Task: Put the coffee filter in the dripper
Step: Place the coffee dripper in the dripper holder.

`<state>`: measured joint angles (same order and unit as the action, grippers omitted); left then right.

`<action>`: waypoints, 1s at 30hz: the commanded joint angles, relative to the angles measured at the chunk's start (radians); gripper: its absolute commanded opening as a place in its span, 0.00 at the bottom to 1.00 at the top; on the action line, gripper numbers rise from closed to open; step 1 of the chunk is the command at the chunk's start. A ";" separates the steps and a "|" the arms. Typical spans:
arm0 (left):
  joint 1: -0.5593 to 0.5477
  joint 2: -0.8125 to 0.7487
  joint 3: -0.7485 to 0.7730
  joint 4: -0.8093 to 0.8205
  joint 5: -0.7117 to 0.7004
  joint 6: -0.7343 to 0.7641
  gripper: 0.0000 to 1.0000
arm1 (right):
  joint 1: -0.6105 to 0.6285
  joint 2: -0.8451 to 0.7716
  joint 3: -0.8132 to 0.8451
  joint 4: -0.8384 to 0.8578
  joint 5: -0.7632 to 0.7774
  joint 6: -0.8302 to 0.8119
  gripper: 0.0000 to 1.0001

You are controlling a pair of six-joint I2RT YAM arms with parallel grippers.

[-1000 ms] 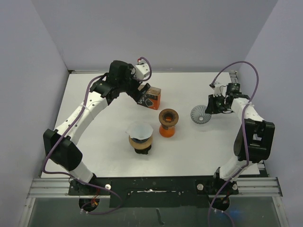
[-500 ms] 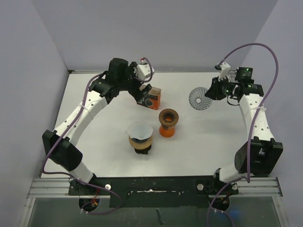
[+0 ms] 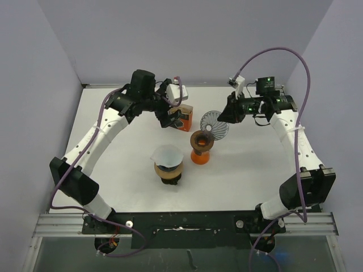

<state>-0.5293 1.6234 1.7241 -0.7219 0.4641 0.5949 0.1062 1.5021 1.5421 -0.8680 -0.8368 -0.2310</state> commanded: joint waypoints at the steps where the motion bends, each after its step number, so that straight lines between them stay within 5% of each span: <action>1: -0.004 -0.034 0.073 -0.054 0.114 0.072 0.89 | 0.065 0.019 0.055 -0.018 -0.059 0.001 0.00; 30: -0.145 0.015 0.141 -0.301 0.095 0.361 0.80 | 0.127 0.169 0.086 -0.101 0.023 -0.010 0.00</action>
<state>-0.6506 1.6276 1.7905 -0.9611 0.5285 0.8639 0.2253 1.6623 1.5696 -0.9646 -0.8188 -0.2539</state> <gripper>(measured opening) 0.808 0.109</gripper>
